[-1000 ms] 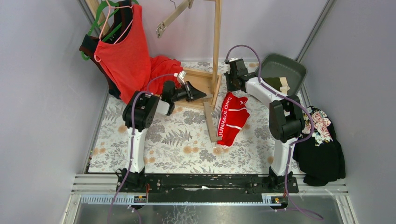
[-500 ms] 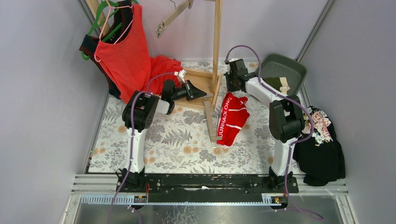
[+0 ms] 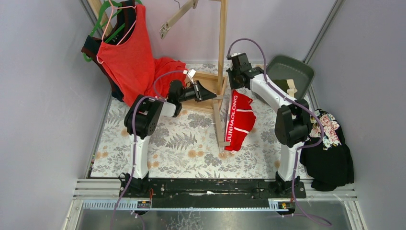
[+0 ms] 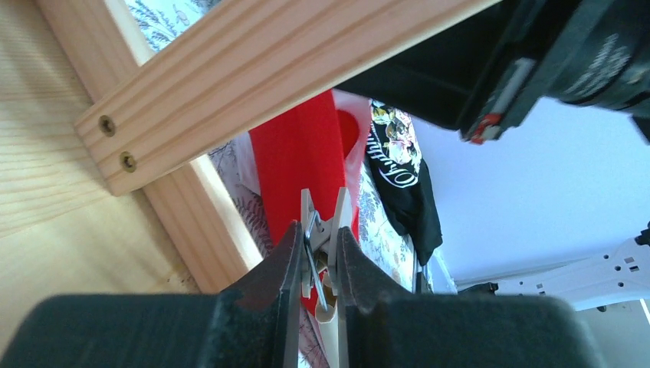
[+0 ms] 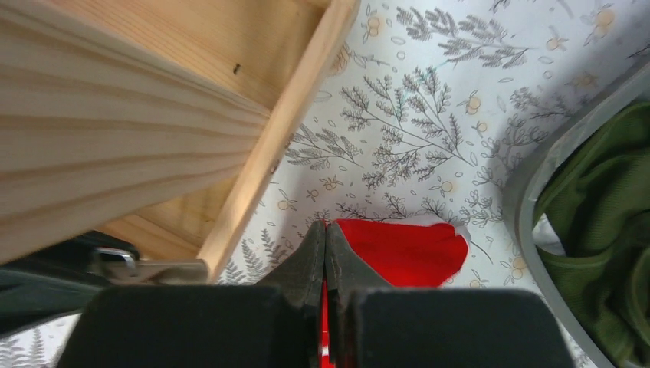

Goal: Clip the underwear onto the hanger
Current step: Open the clamp at the hanger.

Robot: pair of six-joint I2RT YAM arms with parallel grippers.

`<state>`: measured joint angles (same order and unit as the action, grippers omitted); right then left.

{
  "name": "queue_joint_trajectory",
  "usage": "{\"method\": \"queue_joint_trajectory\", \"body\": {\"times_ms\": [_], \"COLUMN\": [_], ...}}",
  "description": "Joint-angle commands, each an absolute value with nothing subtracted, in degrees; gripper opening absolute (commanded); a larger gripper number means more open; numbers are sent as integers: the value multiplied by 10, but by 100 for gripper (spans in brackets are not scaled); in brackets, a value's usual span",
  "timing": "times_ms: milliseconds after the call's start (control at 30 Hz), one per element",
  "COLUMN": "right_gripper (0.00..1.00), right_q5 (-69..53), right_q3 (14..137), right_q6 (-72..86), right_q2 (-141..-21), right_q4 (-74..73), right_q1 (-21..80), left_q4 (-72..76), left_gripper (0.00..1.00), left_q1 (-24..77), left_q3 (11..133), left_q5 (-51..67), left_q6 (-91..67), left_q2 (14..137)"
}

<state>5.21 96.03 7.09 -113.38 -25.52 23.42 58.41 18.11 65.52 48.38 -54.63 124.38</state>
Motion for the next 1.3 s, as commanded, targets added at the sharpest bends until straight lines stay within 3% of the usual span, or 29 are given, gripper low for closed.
{"method": "queue_joint_trajectory", "body": {"times_ms": [0,500,1267], "right_gripper": [0,0,0], "right_q5": [102,147,170], "right_q3": [1051,1118,1125], "right_q6": [89,178,198], "right_q2": [-1122,-1132,-1159], "right_q4": [-317,-445,-461], "right_q1": [244,263,271], "left_q4": [588,599,553], "left_gripper": [0,0,0], "left_q1": [195,226,288], "left_q3": [646,607,596], "left_q5": [486,458,398], "left_q6": [-528,-502,-453], "left_q2": [1216,1180,1146]}}
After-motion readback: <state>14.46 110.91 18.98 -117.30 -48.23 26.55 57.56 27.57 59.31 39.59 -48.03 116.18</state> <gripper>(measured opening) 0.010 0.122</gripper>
